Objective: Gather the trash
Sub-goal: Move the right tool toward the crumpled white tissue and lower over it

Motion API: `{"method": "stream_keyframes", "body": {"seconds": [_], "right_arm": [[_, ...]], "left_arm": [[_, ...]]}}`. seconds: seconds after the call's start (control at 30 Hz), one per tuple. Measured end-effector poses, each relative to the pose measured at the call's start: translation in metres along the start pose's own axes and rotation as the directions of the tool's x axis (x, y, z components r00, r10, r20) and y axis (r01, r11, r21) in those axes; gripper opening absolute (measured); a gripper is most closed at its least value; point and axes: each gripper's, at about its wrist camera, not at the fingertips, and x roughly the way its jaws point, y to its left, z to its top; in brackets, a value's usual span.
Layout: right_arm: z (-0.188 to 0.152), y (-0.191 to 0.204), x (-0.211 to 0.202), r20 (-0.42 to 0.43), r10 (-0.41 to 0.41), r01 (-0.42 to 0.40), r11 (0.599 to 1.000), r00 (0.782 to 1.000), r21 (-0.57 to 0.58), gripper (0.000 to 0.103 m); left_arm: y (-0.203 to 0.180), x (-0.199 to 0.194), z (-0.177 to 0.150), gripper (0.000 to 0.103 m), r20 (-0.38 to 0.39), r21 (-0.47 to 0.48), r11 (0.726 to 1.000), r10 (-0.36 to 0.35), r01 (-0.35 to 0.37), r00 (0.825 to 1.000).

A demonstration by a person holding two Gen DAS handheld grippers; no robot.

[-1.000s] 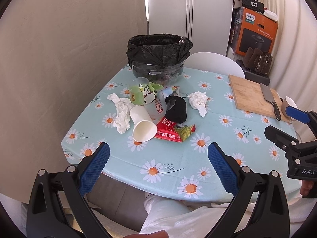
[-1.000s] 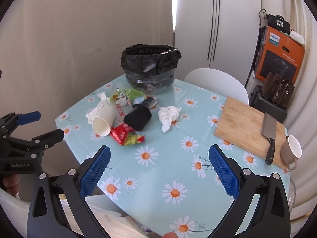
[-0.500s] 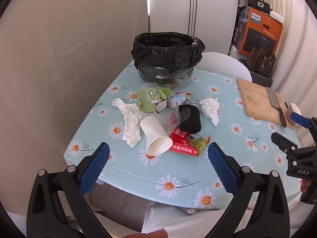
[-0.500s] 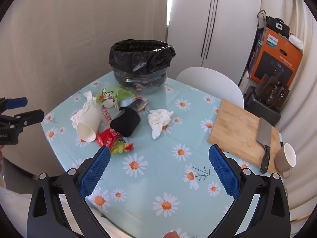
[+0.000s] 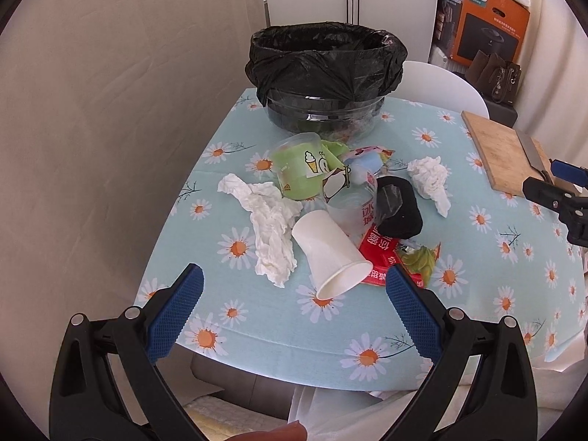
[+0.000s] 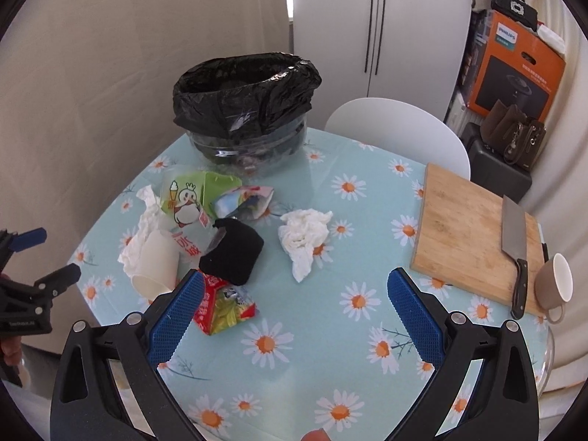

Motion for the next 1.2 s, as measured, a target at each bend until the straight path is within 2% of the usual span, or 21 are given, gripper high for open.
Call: {"method": "stream_keyframes", "body": {"seconds": [0.27,0.5,0.73,0.9,1.2], "right_arm": [[0.016,0.011,0.042,-0.077,-0.052,0.053,0.999,0.996,0.003,0.095],[0.024,0.007,0.089,-0.165,-0.092,0.097,0.995,0.982,0.022,0.095],[0.033,-0.002,0.14,-0.243,-0.14,0.149,0.989,0.96,0.018,0.095],[0.035,-0.005,0.169,-0.28,-0.168,0.18,0.984,0.945,0.015,0.095],[0.034,-0.004,0.211,-0.353,-0.168,0.187,0.982,0.92,0.02,0.095]], "left_arm": [[0.025,0.043,0.012,0.097,-0.08,0.014,1.0,-0.02,0.021,0.997],[0.041,0.081,0.021,0.097,-0.159,0.006,0.999,-0.046,0.048,0.986],[0.051,0.115,0.029,0.097,-0.218,0.009,0.998,-0.057,0.061,0.974],[0.052,0.138,0.029,0.097,-0.26,0.046,0.997,-0.045,0.059,0.965],[0.052,0.178,0.029,0.097,-0.335,0.08,0.993,-0.059,0.09,0.941]]}}
